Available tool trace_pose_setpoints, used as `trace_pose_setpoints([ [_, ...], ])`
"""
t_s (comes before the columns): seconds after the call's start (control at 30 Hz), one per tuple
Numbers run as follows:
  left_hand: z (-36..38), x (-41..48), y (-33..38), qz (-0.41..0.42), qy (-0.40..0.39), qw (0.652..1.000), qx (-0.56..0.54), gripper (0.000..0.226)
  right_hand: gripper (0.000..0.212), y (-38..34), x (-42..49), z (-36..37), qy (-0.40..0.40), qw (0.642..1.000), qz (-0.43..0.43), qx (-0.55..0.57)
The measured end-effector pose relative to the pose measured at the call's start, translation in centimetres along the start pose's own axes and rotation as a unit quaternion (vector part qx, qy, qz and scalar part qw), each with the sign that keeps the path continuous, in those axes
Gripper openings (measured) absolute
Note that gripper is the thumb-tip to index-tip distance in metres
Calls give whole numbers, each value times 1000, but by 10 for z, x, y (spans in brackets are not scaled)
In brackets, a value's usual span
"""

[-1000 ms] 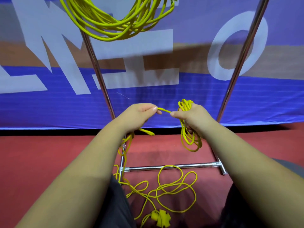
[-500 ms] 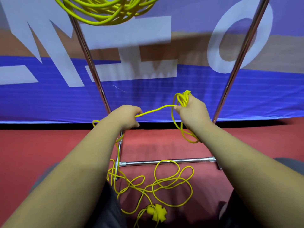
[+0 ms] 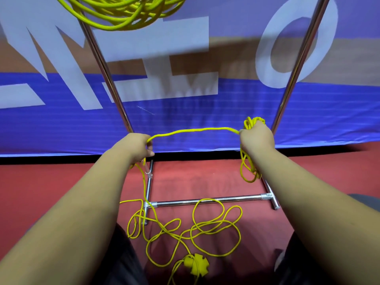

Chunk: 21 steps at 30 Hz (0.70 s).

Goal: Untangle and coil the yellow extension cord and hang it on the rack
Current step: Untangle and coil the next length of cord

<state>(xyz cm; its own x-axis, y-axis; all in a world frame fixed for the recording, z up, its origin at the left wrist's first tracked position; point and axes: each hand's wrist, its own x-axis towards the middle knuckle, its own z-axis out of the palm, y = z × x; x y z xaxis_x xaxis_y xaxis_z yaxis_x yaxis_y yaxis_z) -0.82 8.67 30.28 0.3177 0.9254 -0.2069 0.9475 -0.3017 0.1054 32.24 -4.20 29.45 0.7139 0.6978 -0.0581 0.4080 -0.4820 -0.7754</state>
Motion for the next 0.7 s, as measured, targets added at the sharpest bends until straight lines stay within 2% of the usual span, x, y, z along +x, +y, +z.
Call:
trace_pose_setpoints([
  [0.07,0,-4,10,45,3,999,11,15,16,-2,-1,3,-24,999,-11,-19],
  [0.13,-1,-9,24,86,20,994,57,16,22,-7,-3,6,-47,998,-38,-18],
  [0.27,6,-19,51,151,0,978,144,51,30,-25,-24,12,-135,985,-101,27],
  [0.33,10,-25,63,166,15,978,127,65,35,-32,-40,16,-204,970,-121,45],
  [0.43,12,-34,80,145,79,984,67,57,45,-35,-64,22,-301,945,-100,79],
  [0.53,14,-39,87,127,107,985,53,44,58,-37,-85,27,-342,935,-59,68],
  [0.6,15,-40,88,138,93,986,18,45,49,-38,-92,32,-337,937,-42,80],
  [0.7,10,-40,86,149,61,984,-71,56,21,-39,-94,33,-320,942,-30,98],
])
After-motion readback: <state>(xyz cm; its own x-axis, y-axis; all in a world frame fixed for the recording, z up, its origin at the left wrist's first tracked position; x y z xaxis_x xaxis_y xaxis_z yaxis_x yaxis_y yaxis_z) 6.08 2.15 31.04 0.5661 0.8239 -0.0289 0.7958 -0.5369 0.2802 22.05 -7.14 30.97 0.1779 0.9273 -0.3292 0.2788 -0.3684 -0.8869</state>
